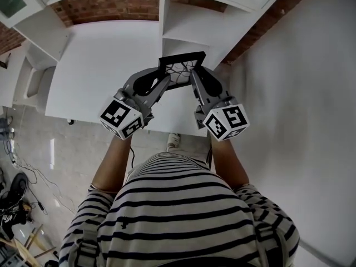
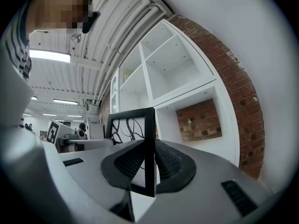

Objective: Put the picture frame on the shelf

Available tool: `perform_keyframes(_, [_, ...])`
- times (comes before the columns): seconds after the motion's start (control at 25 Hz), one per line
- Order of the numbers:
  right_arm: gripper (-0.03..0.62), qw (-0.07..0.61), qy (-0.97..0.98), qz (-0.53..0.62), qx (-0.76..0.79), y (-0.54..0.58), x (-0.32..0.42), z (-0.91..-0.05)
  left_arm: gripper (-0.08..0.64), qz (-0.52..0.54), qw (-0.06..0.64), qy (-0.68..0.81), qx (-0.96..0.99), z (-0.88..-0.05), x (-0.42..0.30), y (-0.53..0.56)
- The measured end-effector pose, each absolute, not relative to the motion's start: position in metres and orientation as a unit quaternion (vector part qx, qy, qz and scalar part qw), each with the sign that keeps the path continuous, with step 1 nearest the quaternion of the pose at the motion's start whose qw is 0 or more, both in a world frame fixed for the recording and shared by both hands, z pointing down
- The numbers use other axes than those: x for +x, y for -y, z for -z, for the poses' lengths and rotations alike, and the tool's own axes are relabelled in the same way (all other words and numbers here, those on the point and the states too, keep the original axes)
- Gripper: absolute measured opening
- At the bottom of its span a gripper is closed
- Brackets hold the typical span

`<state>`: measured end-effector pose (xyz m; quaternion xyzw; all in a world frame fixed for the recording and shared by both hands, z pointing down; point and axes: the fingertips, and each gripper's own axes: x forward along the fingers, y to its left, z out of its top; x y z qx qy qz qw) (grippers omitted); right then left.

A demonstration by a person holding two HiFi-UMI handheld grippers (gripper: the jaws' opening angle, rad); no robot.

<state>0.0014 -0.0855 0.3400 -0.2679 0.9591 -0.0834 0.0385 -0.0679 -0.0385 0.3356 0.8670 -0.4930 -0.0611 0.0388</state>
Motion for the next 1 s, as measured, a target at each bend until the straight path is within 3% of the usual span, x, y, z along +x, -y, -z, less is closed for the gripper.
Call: perform_keyframes(1.0, [0.064,0.056,-0.935,0.062,-0.344,0.220,0.023,-0.335,0.087,0.032,0.021,0.469,0.882,-0.334,-0.052,0.183])
